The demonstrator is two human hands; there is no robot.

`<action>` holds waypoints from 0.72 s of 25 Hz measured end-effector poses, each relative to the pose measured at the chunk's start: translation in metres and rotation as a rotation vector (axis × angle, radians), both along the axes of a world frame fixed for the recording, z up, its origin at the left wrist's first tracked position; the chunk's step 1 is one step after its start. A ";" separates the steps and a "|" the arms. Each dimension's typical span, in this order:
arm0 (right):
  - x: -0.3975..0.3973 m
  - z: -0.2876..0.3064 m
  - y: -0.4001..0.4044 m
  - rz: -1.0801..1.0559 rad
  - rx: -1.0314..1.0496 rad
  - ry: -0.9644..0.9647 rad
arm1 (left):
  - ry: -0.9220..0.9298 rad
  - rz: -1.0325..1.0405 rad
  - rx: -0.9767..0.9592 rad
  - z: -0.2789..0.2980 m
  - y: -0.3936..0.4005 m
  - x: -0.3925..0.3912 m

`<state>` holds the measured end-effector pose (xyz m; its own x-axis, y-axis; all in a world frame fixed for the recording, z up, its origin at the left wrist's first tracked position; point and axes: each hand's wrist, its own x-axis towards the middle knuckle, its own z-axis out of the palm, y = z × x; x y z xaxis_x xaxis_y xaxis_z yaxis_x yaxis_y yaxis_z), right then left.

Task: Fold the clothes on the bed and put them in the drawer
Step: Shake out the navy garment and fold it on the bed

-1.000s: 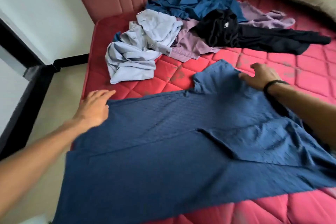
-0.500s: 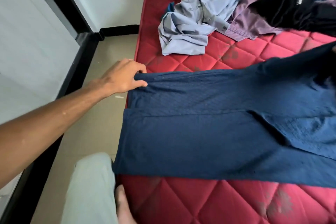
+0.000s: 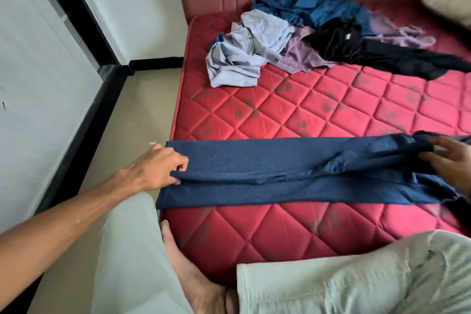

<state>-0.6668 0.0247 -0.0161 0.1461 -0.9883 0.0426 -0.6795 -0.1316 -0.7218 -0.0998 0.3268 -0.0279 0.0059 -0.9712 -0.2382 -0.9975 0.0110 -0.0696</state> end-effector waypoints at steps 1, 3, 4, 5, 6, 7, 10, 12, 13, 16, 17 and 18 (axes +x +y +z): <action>0.002 -0.002 0.001 0.024 0.019 -0.003 | -0.015 0.072 0.114 0.009 0.000 -0.003; 0.008 0.002 0.008 0.001 0.046 0.097 | 0.057 0.171 0.250 0.030 -0.014 -0.027; 0.013 0.003 0.012 0.056 0.034 0.106 | 0.181 0.205 0.207 0.037 -0.024 -0.044; 0.013 0.001 0.015 0.102 0.028 0.083 | 0.334 0.219 0.119 0.038 -0.040 -0.068; 0.011 0.000 0.016 0.108 0.035 0.077 | 0.484 0.223 0.021 0.036 -0.061 -0.099; 0.008 -0.005 0.013 0.135 0.040 0.074 | 0.614 0.231 -0.058 0.031 -0.082 -0.134; -0.004 -0.019 0.009 0.181 0.016 0.092 | 0.927 0.344 -0.132 0.009 -0.152 -0.249; -0.008 -0.024 0.013 0.194 0.021 0.110 | 1.009 0.445 -0.077 -0.006 -0.185 -0.303; -0.010 -0.022 0.019 0.192 0.037 0.136 | 1.019 0.486 -0.061 -0.013 -0.197 -0.320; -0.019 -0.024 0.023 0.162 0.031 0.141 | 1.128 0.558 -0.114 -0.024 -0.208 -0.330; -0.020 -0.026 0.023 0.113 0.020 0.134 | 1.184 0.574 -0.130 -0.028 -0.207 -0.326; -0.019 -0.028 0.020 0.056 0.015 0.117 | 1.225 0.585 -0.134 -0.031 -0.206 -0.320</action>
<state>-0.6855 0.0445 -0.0442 0.2042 -0.9789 0.0069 -0.7512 -0.1612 -0.6401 -0.4202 0.1213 -0.0590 0.2761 -0.9155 -0.2927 -0.2767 -0.3674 0.8879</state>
